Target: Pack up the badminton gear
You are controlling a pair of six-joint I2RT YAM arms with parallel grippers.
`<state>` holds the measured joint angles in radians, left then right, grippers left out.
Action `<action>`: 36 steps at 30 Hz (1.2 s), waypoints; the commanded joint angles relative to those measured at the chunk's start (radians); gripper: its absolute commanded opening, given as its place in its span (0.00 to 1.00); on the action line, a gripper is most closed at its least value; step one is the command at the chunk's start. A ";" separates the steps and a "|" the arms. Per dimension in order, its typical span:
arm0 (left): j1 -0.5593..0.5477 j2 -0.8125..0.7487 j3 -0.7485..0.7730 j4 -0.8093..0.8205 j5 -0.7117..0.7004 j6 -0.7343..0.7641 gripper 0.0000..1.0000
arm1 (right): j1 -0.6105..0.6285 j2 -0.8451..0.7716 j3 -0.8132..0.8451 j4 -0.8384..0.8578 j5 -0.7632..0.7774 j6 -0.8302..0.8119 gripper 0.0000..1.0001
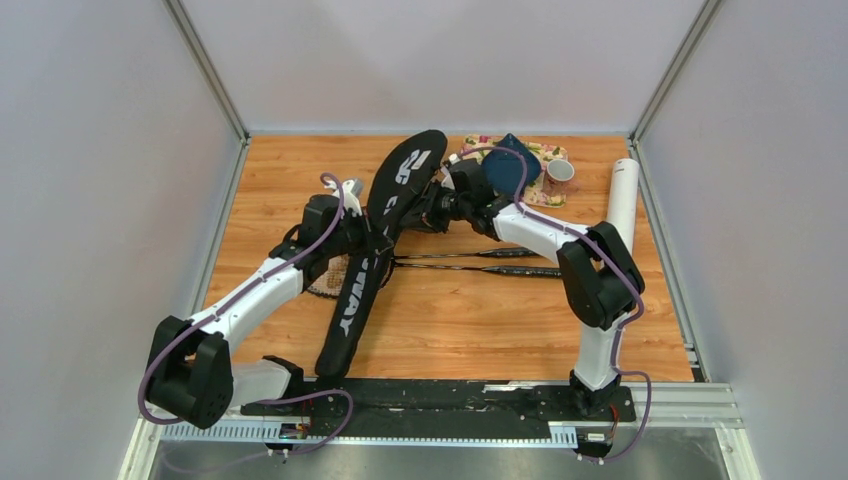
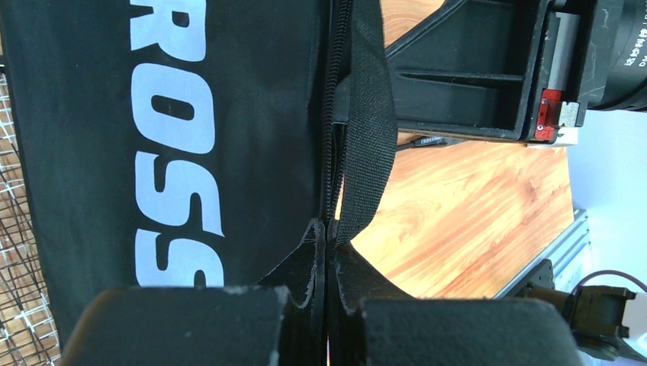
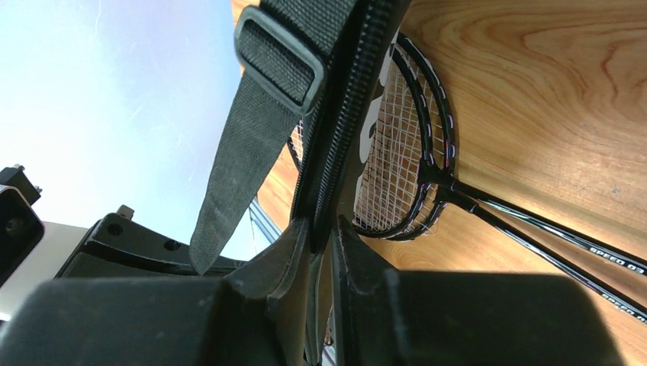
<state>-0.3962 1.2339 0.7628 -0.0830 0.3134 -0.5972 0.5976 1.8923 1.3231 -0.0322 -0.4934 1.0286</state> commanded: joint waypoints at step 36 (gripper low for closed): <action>0.003 -0.393 -0.076 -0.046 0.035 0.106 0.62 | 0.157 -0.167 0.318 -0.522 0.360 -0.337 0.00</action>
<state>-0.3912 0.9119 0.6662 -0.1860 0.2115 -0.5228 0.7380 1.7760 1.5913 -0.4637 -0.2249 0.7589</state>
